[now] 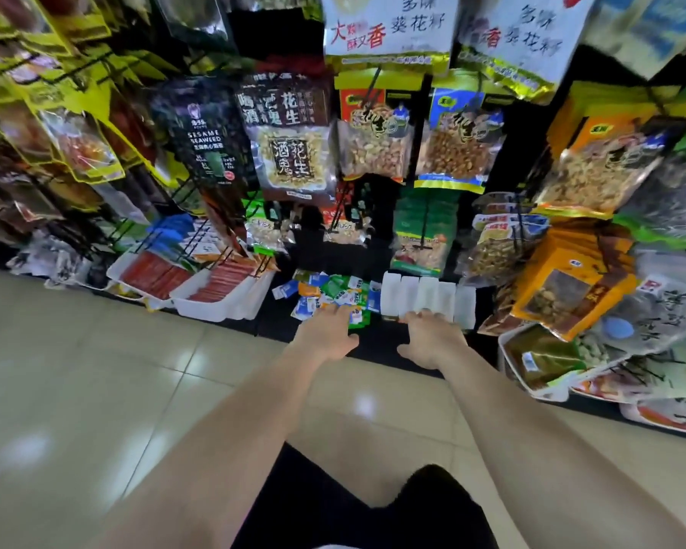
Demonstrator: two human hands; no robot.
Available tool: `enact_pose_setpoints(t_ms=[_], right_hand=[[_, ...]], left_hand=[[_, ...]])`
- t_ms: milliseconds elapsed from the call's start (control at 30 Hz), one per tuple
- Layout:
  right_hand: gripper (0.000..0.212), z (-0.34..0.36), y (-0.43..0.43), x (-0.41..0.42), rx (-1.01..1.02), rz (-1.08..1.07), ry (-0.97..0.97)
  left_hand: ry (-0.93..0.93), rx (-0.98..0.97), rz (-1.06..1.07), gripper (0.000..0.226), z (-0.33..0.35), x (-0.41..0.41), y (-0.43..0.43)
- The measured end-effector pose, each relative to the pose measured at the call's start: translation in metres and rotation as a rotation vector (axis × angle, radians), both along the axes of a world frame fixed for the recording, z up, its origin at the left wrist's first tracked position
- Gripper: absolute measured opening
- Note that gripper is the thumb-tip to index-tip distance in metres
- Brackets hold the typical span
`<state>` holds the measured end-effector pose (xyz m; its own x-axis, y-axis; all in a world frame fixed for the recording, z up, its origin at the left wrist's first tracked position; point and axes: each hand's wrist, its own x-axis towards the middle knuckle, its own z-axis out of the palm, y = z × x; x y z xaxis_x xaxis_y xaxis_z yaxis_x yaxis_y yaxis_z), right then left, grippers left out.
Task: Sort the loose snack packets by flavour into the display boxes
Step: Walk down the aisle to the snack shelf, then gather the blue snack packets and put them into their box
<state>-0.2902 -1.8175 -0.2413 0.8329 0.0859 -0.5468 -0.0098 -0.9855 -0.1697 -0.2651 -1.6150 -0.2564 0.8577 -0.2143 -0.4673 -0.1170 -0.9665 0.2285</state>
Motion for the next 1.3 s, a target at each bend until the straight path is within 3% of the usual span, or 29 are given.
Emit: enact_pose_setpoints(t_ms=[333, 500, 667, 900, 1133, 1300], right_hand=[[0.068, -0.293, 0.110, 0.124, -0.021, -0.100, -0.104], [0.069, -0.378, 0.120, 0.121, -0.109, -0.143, -0.113], [0.069, -0.397, 0.145, 0.092, -0.106, -0.176, -0.068], [0.070, -0.398, 0.189, 0.064, -0.078, -0.141, -0.113], [0.069, -0.428, 0.163, 0.036, 0.017, -0.267, -0.123], [0.071, -0.445, 0.138, 0.063, 0.078, -0.270, -0.132]], left_hand=[[-0.048, 0.082, -0.154, 0.071, -0.307, 0.138, 0.112], [-0.089, 0.015, -0.161, 0.069, -0.399, 0.150, 0.129], [-0.060, -0.077, -0.149, 0.067, -0.419, 0.115, 0.159], [-0.162, 0.007, -0.252, 0.067, -0.408, 0.096, 0.199], [-0.167, 0.037, -0.273, 0.070, -0.398, 0.110, 0.165], [-0.176, 0.016, -0.239, 0.070, -0.406, 0.124, 0.133]])
